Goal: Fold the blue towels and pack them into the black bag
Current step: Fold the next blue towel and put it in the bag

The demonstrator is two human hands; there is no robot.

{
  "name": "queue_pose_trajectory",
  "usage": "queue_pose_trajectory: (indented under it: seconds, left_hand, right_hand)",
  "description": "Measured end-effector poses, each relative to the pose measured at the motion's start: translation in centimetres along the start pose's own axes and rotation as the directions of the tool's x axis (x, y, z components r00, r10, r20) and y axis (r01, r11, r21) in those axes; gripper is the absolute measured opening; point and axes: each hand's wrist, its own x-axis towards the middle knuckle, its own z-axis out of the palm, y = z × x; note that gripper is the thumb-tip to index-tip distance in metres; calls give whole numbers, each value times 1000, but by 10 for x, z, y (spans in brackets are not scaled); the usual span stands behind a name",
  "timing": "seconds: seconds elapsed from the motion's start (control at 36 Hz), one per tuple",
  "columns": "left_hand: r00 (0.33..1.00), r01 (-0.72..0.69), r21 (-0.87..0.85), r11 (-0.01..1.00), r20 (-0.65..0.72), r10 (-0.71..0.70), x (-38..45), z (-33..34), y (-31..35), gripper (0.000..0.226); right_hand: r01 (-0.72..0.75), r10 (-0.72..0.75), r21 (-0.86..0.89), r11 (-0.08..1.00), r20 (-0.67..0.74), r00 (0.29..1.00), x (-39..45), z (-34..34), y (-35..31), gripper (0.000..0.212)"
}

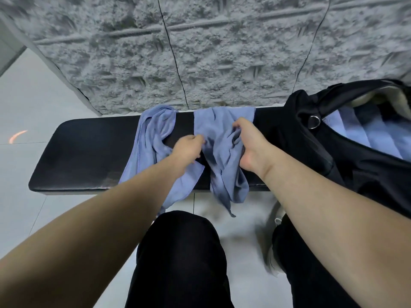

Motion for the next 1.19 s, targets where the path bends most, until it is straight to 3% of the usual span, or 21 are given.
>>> queue_pose_trajectory:
  seconds: [0.08,0.17,0.25,0.33,0.39,0.47,0.58,0.67,0.75,0.86,0.94,1.03,1.11,1.19]
  left_hand:
    - [990,123,-324,938,110,-92,-10,12,11,27]
    - [987,138,-461,877,134,-85,-20,21,16,5]
    - [980,183,-532,827,168,-109,-26,30,14,34]
    - [979,188,-568,802,177,-104,-32,38,12,39]
    - [997,76,-564,822,51,-57,-31,40,13,35]
    - [977,-113,-448,887,-211,18,-19,33,5,30]
    - [905,-173,-224,959,-420,65,-4,11,-18,37]
    - [887,-166,-260,951,-461,29,-3,4,-23,36]
    - [952,-56,-327,943,-304,-49,-6,6,-25,24]
    - [990,41,-293,955,-120,-80,-16,6,-23,26]
    - [998,58,-292,955,32,-51,-25,5,-27,44]
    - [983,78,-221,972,182,-37,-37,-2,-28,61]
    - [939,91,-212,973,343,-13,-50,-7,-27,65]
    - [876,61,-171,983,482,29,-65,-5,-25,55]
  right_hand:
    - [10,-10,-2,1000,7,1000,-5,-2,0,33]
    - [33,-33,-34,999,-4,999,-6,-8,-5,26]
    - [73,-72,-116,991,12,997,-9,-17,-11,22]
    - [144,-140,-166,976,40,989,-11,-25,-15,29]
    - [158,-158,-196,968,14,987,-11,-32,-19,36]
    - [217,-222,-251,943,9,975,-15,-41,-26,25]
    - [212,-234,-405,889,-5,972,-11,-49,-29,18]
    - [109,-124,-447,888,-4,992,-11,-53,-27,13]
    - [70,-44,-491,868,65,997,-16,-57,-26,6]
    - [22,71,-575,818,138,988,-25,-63,-18,21]
    - [1,171,-741,672,156,973,-38,-70,-13,18]
    - [49,136,-842,537,144,980,-48,-76,-11,12]
    - [98,45,-757,646,166,985,-50,-81,-8,18]
    - [138,-26,-698,703,169,985,-59,-88,-8,23]
